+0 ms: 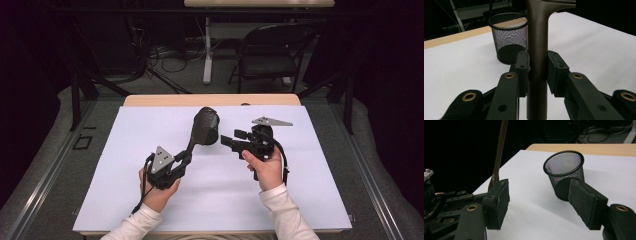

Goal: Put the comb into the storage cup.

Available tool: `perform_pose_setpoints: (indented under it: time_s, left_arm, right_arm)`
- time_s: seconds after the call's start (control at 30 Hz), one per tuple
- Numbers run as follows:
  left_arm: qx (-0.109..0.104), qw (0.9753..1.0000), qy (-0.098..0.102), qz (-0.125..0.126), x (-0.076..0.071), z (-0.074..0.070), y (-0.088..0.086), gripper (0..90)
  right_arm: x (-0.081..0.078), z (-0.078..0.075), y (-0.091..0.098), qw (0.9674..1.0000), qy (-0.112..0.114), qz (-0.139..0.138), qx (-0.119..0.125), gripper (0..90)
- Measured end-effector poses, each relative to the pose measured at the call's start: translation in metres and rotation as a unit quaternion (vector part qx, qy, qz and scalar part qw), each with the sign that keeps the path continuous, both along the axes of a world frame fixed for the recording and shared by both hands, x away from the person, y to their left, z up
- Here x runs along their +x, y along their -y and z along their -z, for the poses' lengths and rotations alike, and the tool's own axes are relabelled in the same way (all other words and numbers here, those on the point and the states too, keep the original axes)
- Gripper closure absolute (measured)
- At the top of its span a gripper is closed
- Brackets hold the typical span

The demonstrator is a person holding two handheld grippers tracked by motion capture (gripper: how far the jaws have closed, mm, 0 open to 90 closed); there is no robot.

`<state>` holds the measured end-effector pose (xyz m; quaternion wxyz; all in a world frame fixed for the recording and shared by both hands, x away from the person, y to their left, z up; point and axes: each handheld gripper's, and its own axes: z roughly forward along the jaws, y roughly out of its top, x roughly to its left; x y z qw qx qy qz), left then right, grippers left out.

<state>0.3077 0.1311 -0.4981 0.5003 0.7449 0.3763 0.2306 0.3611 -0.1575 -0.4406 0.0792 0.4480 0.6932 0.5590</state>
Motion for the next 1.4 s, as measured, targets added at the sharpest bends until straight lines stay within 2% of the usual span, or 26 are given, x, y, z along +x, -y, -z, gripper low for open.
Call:
perform_pose_setpoints:
  time_s: [0.23, 0.6, 0.77, 1.1, 1.4]
  left_arm:
    - [0.004, 1.0, -0.004, 0.003, 0.0, 0.003, 0.003, 72.7]
    - [0.007, 0.9999, -0.005, 0.008, -0.001, 0.006, 0.006, 72.7]
    - [0.012, 0.9999, -0.007, 0.009, -0.002, 0.007, 0.007, 72.7]
    - [0.017, 0.9997, -0.009, 0.016, -0.003, 0.011, 0.011, 72.7]
    - [0.024, 0.9993, -0.012, 0.025, -0.006, 0.015, 0.017, 72.7]
  right_arm:
    - [-0.001, 0.0, 0.001, 1.0, 0.001, 0.009, 0.003, 32.8]
    - [-0.001, 0.0, 0.0, 0.9999, -0.006, 0.006, 0.006, 35.3]
    - [-0.001, 0.002, 0.001, 0.9995, -0.017, 0.007, 0.025, 38.0]
    - [0.0, 0.004, 0.004, 0.9982, -0.023, 0.004, 0.055, 41.2]
    - [0.0, 0.005, 0.006, 0.9978, -0.026, 0.003, 0.061, 42.8]
